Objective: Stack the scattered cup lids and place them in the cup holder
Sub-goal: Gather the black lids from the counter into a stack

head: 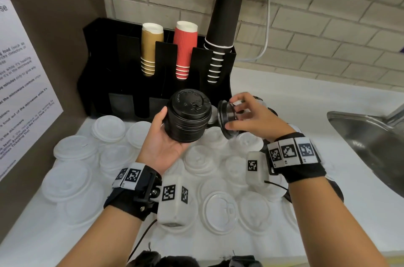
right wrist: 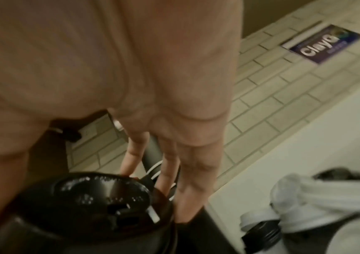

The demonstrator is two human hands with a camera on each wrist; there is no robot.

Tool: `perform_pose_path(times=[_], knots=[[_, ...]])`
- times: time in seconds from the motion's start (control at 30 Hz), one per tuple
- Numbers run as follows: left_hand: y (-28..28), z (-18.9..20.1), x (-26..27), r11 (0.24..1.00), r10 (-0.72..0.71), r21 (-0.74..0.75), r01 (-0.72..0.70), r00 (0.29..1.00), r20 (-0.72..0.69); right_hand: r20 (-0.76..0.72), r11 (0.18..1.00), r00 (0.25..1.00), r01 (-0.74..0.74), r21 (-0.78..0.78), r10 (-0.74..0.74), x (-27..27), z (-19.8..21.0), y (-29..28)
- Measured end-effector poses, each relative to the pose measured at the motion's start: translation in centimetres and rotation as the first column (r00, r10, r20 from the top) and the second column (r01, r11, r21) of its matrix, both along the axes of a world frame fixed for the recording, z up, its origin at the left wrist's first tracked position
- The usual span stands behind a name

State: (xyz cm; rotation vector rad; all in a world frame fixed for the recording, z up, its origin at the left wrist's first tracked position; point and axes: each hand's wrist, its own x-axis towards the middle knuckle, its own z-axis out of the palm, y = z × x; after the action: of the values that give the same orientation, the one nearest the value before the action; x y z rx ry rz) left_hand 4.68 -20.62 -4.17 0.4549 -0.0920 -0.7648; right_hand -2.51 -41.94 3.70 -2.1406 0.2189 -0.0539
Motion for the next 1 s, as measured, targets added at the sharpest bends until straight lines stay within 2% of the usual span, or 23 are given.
perform_pose_path(times=[0.07,0.1,0.27,0.53,0.67,1.0], knots=[[0.1,-0.1,0.1,1.0,-0.005,0.005,0.004,0.999,0.035,0.11,0.991,0.994,-0.028,0.131,0.014,-0.1,0.3,1.0],[0.2,-0.1,0.2,1.0,-0.006,0.005,0.006,0.998,0.056,0.159,0.988,0.987,-0.054,0.143,0.031,0.0,0.5,1.5],[0.4,-0.1,0.2,0.996,-0.049,0.09,0.031,0.975,0.215,0.287,0.991,0.949,-0.132,-0.002,0.127,0.5,1.4,3.7],[0.7,-0.3,0.1,0.985,-0.114,0.149,0.081,0.966,0.231,0.297,0.94,0.909,-0.215,-0.264,0.291,1.4,2.9,5.5],[0.6,-0.1,-0.1,0.987,-0.115,0.138,0.085,0.967,0.226,0.284,0.914,0.898,-0.239,-0.327,0.336,1.8,3.0,5.9],[0.2,0.1,-0.3,0.988,-0.117,0.122,0.094,0.974,0.192,0.248,0.937,0.922,-0.231,-0.262,0.297,1.1,2.3,5.3]])
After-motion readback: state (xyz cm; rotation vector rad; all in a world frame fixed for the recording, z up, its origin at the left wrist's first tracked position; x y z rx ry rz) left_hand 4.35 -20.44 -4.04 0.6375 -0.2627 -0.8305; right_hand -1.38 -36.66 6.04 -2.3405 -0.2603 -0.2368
